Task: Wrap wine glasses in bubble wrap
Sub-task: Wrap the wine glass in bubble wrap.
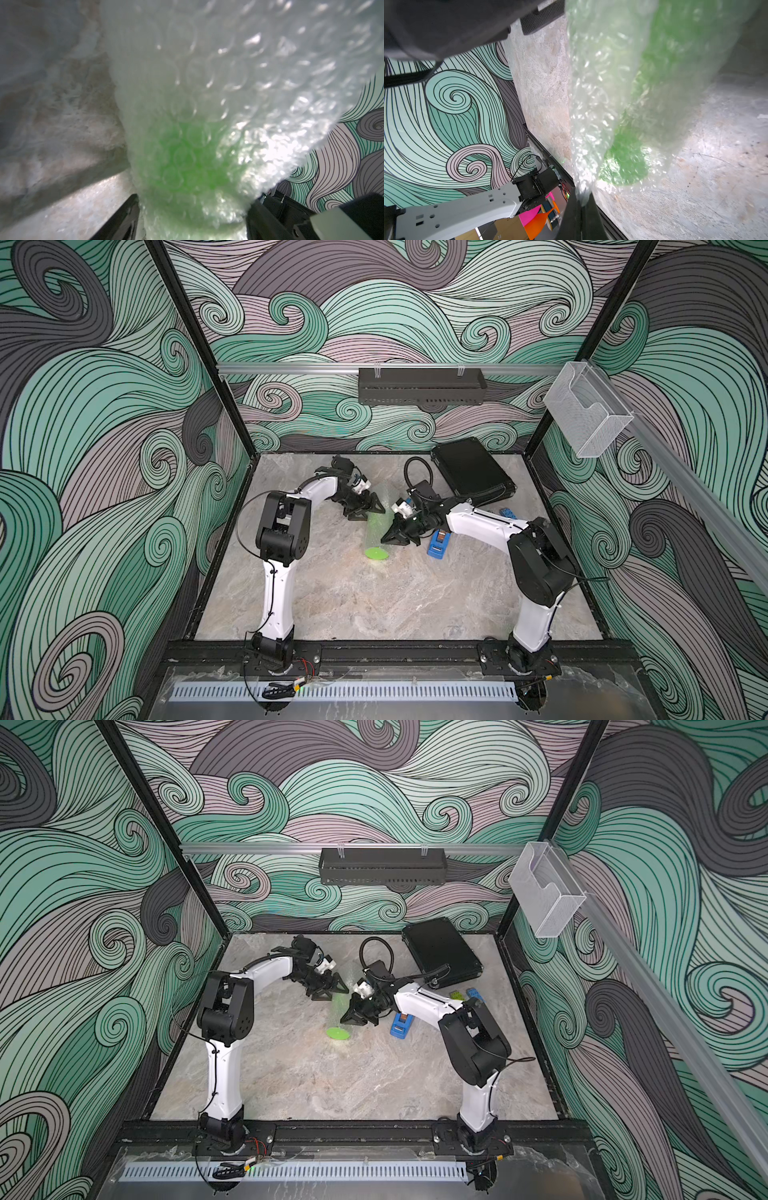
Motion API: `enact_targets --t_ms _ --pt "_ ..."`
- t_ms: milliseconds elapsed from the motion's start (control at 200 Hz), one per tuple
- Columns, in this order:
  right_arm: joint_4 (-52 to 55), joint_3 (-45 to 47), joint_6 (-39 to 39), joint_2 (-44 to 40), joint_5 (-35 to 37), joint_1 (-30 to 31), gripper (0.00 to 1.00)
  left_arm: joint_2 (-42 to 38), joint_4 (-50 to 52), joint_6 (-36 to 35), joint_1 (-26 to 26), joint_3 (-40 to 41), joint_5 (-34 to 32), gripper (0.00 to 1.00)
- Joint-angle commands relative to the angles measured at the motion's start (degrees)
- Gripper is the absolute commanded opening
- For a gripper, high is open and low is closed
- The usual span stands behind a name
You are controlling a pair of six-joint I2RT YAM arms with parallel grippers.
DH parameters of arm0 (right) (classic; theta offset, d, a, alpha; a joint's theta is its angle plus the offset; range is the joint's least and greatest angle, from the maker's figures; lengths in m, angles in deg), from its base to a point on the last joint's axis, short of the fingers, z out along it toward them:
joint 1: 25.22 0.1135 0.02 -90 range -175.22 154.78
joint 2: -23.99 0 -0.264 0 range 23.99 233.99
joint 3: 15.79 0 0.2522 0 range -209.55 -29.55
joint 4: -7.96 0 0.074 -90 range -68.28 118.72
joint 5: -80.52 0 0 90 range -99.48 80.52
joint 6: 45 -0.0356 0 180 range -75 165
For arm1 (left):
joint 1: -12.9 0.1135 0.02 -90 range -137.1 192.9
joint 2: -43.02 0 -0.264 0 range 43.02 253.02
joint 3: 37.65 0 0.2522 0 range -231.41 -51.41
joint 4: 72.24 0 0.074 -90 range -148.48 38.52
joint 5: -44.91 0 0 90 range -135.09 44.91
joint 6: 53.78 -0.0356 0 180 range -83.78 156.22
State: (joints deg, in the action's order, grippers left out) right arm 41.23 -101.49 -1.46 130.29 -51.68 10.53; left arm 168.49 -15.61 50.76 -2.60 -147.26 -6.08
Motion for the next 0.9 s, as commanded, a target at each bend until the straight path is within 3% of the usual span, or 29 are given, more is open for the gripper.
enact_targets --t_ms 0,570,775,896 --pt "0.7 0.8 1.2 -2.0 -0.2 -0.2 0.0 4.8 4.6 -1.2 0.4 1.7 -12.0 0.74" --pt "1.3 1.6 1.1 4.2 0.2 1.9 0.0 6.4 5.6 -1.8 0.4 0.3 -13.3 0.7" --pt "2.7 1.1 1.2 3.3 0.2 2.0 0.14 7.7 6.8 -4.1 0.1 -1.2 -13.4 0.69" --pt "6.4 1.1 3.6 0.1 1.0 0.5 0.26 7.9 7.2 -5.2 0.0 -1.3 -13.2 0.68"
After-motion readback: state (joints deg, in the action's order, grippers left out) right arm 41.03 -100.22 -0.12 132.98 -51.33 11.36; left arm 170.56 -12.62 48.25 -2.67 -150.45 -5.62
